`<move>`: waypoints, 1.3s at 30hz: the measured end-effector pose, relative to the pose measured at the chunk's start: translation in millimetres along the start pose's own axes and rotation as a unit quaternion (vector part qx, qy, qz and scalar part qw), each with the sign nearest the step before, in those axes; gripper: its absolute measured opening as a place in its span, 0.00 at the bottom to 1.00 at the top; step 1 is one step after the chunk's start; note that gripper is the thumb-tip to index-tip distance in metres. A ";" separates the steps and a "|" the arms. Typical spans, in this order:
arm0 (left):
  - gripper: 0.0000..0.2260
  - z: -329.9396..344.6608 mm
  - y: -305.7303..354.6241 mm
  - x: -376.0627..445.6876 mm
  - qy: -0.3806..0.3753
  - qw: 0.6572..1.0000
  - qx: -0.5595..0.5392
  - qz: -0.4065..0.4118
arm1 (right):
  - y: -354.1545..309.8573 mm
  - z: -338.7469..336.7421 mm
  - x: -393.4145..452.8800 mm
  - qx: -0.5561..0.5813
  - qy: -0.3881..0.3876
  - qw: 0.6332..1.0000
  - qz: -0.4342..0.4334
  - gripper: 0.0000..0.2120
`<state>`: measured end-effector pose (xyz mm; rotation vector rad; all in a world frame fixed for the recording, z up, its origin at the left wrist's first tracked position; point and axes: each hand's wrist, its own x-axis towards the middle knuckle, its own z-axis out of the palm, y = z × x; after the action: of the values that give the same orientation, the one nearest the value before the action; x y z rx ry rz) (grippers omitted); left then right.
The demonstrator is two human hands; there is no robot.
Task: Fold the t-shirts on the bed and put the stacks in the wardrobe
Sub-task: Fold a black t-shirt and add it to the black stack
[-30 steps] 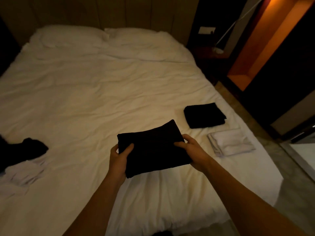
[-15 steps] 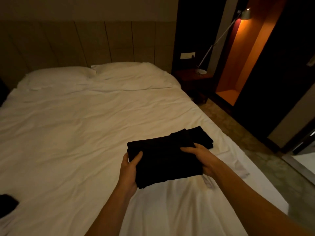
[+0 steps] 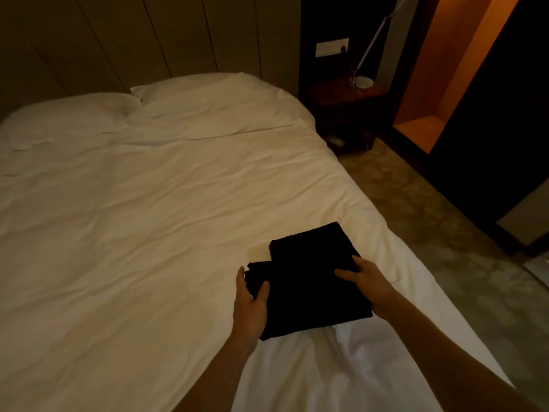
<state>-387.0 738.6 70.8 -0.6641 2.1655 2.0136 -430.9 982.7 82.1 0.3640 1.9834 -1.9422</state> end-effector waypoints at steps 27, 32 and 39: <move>0.30 125.5 -73.7 219.7 0.009 0.980 0.199 0.022 | 73.2 -65.0 248.1 -0.270 0.073 0.958 0.060 0.20; 0.28 126.5 -84.3 210.8 0.126 0.910 0.378 0.111 | 91.6 -43.1 233.3 -0.482 0.168 0.858 -0.055 0.27; 0.31 115.9 -102.7 206.4 -0.086 0.807 0.578 0.088 | 109.7 -47.8 215.1 -0.636 0.064 0.765 -0.079 0.25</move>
<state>-557.2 799.3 -113.2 -0.0699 2.7600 0.4168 -584.3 1022.4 -106.2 -0.0655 2.9041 -0.2461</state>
